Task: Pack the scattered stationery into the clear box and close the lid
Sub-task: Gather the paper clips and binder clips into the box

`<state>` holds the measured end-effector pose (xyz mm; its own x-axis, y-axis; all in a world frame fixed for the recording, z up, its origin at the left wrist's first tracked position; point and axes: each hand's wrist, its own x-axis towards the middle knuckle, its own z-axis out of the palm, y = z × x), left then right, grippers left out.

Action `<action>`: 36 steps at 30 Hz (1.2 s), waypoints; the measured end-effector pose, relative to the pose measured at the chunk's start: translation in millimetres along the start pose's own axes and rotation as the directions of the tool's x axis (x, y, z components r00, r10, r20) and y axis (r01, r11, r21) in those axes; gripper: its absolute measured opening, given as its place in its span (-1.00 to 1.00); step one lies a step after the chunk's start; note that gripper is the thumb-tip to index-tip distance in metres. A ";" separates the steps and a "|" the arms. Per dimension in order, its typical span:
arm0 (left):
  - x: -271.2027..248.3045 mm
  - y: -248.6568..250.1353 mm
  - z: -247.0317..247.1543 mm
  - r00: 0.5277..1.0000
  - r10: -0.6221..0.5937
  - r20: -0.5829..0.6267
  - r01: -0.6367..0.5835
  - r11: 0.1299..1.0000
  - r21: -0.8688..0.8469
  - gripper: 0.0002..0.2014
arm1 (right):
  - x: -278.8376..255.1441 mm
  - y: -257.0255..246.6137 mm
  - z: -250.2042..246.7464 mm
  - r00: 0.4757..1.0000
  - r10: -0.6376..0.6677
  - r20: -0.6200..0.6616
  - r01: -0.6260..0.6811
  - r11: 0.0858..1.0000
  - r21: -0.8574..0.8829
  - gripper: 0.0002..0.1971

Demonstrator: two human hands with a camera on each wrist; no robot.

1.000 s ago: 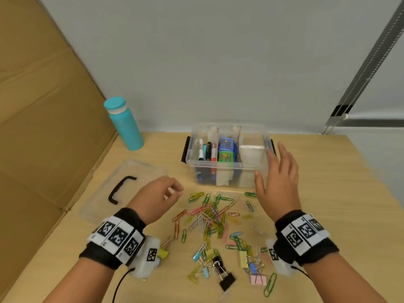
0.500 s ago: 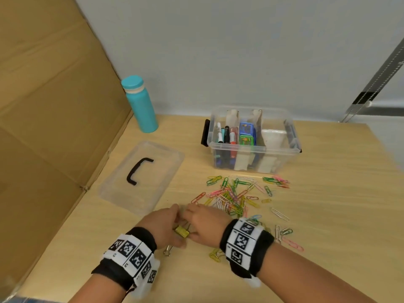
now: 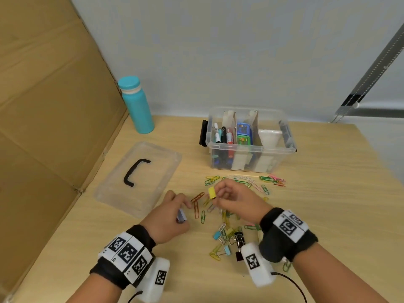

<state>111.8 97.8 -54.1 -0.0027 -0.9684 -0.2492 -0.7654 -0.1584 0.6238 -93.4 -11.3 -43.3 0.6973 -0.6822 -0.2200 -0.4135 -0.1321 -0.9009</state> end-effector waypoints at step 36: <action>36.3 17.4 10.1 0.990 0.138 0.025 -0.139 0.989 0.049 -0.80 | -38.7 19.6 11.2 0.937 -0.031 0.348 0.279 0.667 -0.691 -0.78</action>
<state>91.9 61.9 -59.7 -0.1240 -0.9760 -0.1789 -0.7881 -0.0127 0.6154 -122.0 20.6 -56.7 0.8701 -0.3849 -0.3080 -0.4858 -0.7755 -0.4033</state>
